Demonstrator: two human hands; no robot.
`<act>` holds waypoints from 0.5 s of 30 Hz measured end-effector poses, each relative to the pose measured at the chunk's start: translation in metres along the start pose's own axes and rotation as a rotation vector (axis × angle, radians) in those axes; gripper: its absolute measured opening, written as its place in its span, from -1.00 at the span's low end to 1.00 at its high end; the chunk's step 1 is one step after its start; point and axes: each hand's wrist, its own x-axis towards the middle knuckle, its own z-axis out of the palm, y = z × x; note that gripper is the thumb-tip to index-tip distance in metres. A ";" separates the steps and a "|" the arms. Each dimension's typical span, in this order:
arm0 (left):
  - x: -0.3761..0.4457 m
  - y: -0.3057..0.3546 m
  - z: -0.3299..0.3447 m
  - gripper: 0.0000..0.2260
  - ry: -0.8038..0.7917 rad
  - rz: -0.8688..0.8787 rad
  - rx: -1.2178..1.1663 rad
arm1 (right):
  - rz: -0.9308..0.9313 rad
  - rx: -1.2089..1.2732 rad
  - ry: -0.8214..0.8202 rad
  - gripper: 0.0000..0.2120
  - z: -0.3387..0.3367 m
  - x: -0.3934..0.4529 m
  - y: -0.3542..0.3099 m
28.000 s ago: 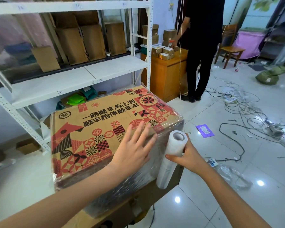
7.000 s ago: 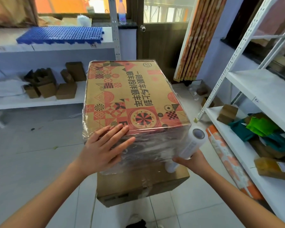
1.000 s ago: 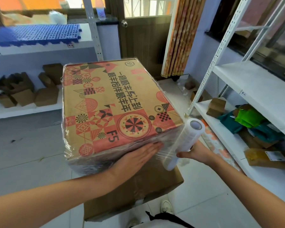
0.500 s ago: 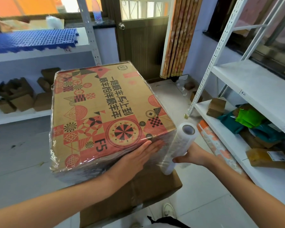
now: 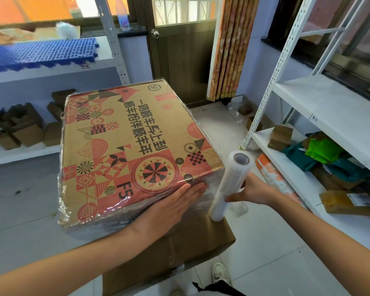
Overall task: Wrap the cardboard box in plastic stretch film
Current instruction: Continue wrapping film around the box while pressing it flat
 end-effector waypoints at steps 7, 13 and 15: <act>-0.007 0.003 -0.005 -0.21 -0.048 0.023 -0.115 | 0.002 0.025 -0.076 -0.57 -0.002 0.019 -0.020; -0.001 0.068 -0.002 -0.20 -0.064 0.488 -0.060 | 0.024 0.032 -0.110 -0.56 -0.008 0.020 -0.018; 0.012 0.093 0.011 -0.22 -0.068 0.550 0.072 | 0.020 0.036 -0.113 -0.56 -0.008 0.020 -0.017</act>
